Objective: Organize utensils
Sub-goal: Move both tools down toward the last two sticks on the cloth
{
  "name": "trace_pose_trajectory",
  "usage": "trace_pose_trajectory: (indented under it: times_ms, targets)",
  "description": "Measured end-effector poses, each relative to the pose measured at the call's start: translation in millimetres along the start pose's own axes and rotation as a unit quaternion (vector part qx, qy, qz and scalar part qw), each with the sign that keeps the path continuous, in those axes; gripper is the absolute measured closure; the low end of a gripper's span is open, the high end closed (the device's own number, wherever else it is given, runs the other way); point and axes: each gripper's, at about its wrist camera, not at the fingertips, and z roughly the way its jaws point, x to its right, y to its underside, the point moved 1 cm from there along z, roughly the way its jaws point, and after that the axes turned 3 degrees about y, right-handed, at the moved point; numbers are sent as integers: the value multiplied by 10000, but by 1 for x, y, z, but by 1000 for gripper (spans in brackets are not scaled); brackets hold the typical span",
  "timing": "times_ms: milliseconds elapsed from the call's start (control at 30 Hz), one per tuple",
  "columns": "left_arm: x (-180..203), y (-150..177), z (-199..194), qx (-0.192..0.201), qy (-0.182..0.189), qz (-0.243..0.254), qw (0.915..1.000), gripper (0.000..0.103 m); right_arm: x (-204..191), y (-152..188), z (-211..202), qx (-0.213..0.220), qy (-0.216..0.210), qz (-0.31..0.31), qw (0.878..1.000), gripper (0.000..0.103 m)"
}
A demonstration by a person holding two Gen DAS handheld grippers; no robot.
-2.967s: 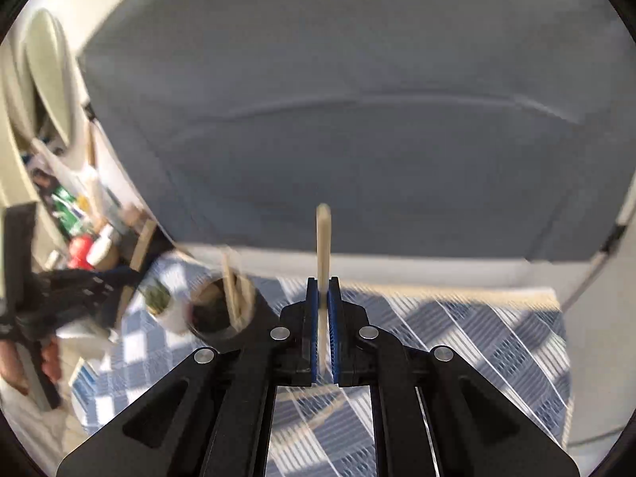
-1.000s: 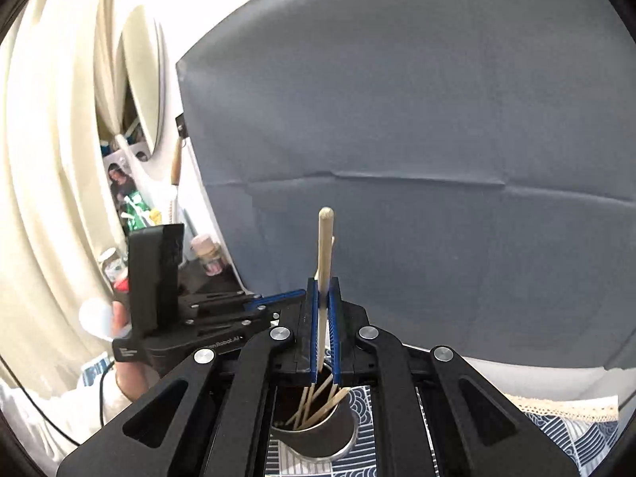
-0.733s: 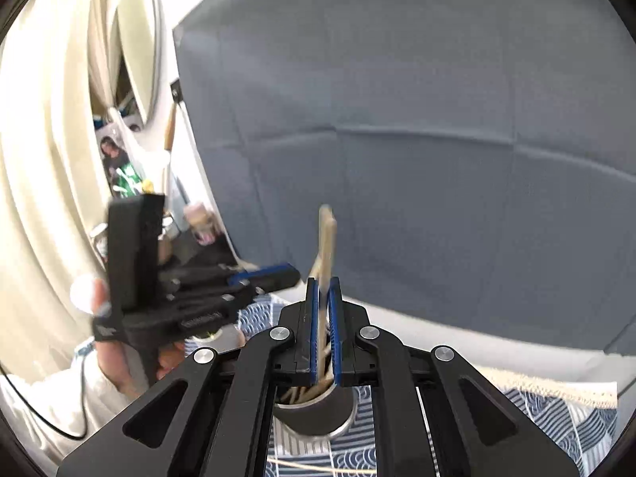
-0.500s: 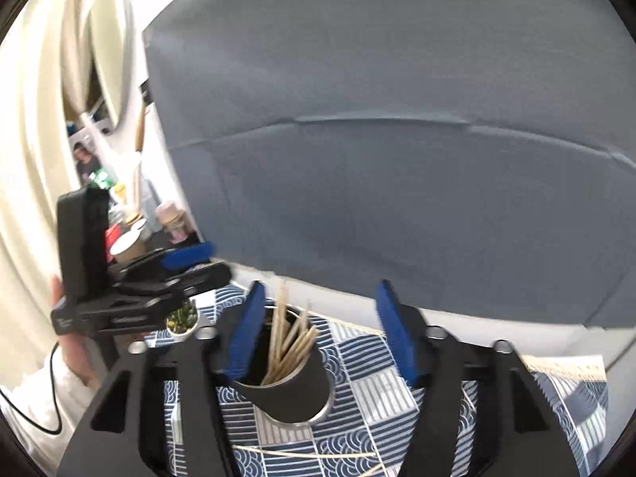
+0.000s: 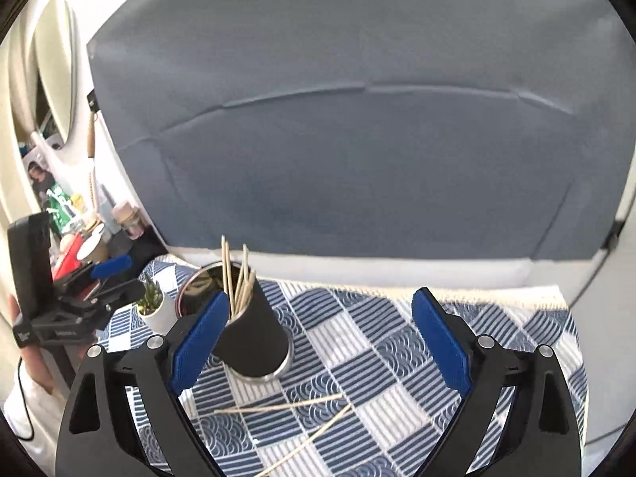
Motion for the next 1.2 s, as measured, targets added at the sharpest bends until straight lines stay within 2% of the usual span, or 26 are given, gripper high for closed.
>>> trace_pose_trajectory:
  times_ms: [333, 533, 700, 967, 1067, 1200]
  targets:
    - [2, 36, 12, -635, 89, 69, 9979, 6, 14, 41, 12, -567, -20, 465, 9973, 13]
    - [7, 65, 35, -1259, 391, 298, 9908, 6, 25, 67, 32, -1005, 112, 889, 9909, 11]
    - [15, 91, 60, -1758, 688, 589, 9802, 6, 26, 91, 56, -1395, 236, 1018, 9847, 11]
    - [25, 129, 101, -2479, 967, 962, 9591, 6, 8, 140, 111, -2369, 493, 848, 9666, 11]
    - [27, 137, 114, -2676, 950, 1084, 9527, 6, 5, 155, 128, -2716, 731, 738, 9568, 11]
    - [31, 147, 127, -2861, 892, 1225, 9462, 6, 4, 167, 140, -2899, 706, 885, 9503, 11]
